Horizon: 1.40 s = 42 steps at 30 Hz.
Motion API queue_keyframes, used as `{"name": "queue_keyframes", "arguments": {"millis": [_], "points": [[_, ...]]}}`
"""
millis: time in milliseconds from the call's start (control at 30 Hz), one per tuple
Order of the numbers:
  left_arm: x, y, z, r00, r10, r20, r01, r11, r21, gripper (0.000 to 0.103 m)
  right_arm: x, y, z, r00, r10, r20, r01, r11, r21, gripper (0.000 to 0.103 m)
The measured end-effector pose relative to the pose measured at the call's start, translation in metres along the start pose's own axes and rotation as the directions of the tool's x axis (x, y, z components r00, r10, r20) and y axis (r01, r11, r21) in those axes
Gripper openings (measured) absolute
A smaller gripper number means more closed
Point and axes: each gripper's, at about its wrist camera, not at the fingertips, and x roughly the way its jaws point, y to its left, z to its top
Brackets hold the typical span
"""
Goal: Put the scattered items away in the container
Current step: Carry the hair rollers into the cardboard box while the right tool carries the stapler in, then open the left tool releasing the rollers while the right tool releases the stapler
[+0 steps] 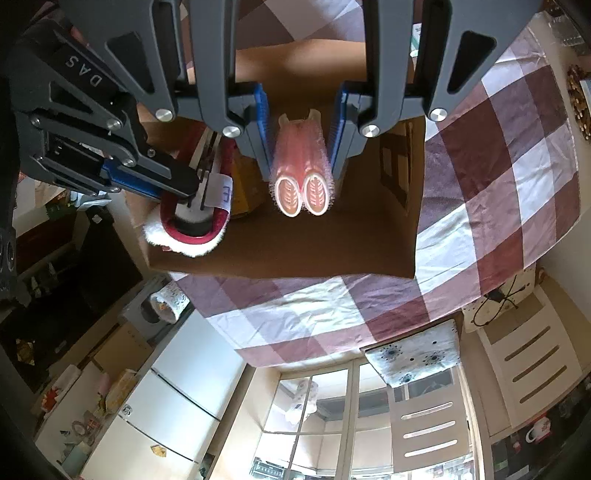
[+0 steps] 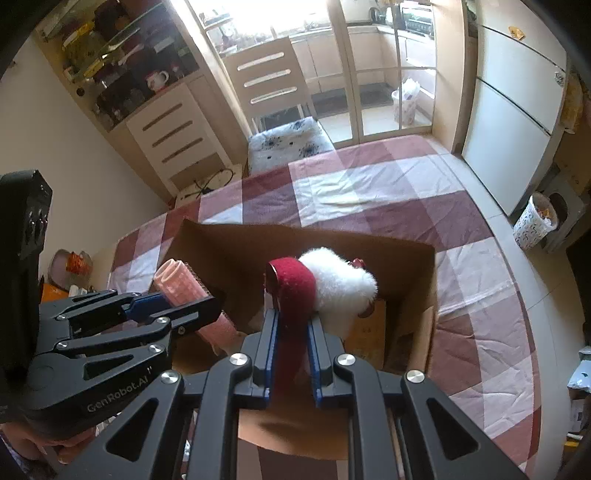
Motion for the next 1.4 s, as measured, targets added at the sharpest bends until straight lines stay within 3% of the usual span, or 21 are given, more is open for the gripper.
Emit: {"name": "queue_keyframes", "arguments": {"millis": [467, 1067, 1200, 1400], "points": [[0.025, 0.0, -0.022, 0.997, 0.068, -0.048, -0.065, 0.996, 0.053, 0.028, 0.032, 0.011, -0.019, 0.996, -0.008, -0.092, 0.0, 0.996, -0.085, 0.015], [0.06, 0.003, -0.016, 0.992, 0.099, -0.073, -0.093, 0.992, 0.084, 0.029, 0.068, 0.003, -0.018, 0.989, -0.03, -0.142, 0.015, 0.995, -0.101, 0.018], [0.059, 0.003, -0.015, 0.993, 0.091, -0.069, -0.085, 0.993, 0.083, 0.031, 0.064, 0.0, -0.018, 0.99, -0.048, -0.131, 0.034, 0.994, -0.107, 0.021], [0.052, 0.006, -0.015, 0.997, 0.06, -0.057, -0.056, 0.996, 0.071, 0.046, 0.05, -0.005, -0.014, 0.991, -0.06, -0.12, 0.047, 0.994, -0.102, 0.027]]}}
